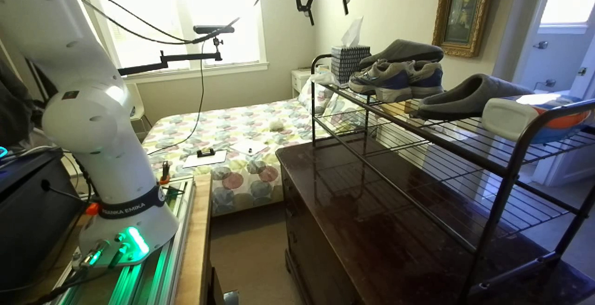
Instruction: Shift one sneaker to the bottom shelf
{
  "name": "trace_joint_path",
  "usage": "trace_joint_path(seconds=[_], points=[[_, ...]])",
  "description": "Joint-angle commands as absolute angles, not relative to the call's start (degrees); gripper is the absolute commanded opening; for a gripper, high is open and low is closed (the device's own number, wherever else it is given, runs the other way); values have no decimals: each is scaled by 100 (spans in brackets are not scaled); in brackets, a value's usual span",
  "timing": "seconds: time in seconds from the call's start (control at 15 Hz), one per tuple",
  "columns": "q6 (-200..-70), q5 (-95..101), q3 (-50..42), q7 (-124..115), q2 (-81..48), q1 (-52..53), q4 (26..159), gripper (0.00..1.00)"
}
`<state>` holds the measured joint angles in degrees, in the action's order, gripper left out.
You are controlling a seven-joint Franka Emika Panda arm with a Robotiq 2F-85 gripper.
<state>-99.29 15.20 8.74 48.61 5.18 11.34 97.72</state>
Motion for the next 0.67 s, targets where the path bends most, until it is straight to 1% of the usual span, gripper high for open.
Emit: trace_joint_path(seconds=[0.0, 0.2, 0.6], points=[[-9901, 1521, 911, 4883, 475, 1103, 9699, 100], [-10114, 1693, 885, 5459, 534, 1099, 9847, 100], [-9897, 1621, 786, 7259, 84, 983, 9483, 100]])
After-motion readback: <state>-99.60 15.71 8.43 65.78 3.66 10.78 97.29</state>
